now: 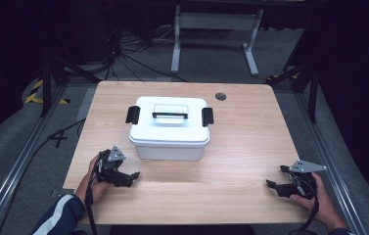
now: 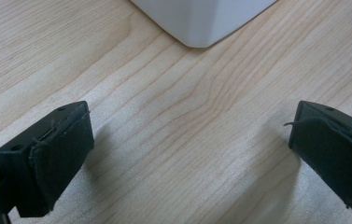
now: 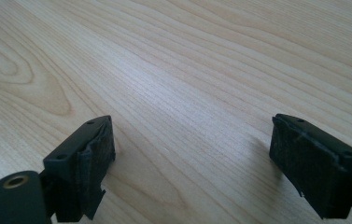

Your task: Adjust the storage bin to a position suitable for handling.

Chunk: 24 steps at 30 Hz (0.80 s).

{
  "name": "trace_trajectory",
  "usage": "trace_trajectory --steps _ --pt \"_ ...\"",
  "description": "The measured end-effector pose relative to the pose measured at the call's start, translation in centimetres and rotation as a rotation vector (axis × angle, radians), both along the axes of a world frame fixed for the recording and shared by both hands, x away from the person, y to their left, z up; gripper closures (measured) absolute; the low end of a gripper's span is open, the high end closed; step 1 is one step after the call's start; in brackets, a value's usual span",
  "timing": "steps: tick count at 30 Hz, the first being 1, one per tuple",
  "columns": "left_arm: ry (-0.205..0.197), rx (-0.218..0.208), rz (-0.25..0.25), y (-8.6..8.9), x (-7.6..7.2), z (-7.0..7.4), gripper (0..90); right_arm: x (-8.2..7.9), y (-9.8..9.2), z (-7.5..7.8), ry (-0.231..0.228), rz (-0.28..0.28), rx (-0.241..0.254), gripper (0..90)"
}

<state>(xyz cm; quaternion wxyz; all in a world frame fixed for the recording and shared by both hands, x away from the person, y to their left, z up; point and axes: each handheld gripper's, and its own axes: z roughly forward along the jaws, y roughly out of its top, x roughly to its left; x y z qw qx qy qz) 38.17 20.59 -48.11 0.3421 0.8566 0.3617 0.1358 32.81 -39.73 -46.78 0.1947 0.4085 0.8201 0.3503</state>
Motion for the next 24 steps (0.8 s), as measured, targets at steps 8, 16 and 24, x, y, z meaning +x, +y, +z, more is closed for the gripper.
trace_trajectory --steps 8,16,24 --pt "-0.004 -0.008 -0.032 0.4 -0.2 -0.1 0.4 0.6 -0.1 0.0 0.001 0.023 -0.002 14.6" --pt "0.002 -0.008 -0.069 0.6 -0.1 -0.1 0.2 1.7 0.3 0.8 0.072 0.063 -0.063 15.9" --pt "0.000 -0.006 -0.082 0.8 -0.1 -0.1 0.2 2.5 1.4 1.6 0.097 0.136 -0.102 31.7"
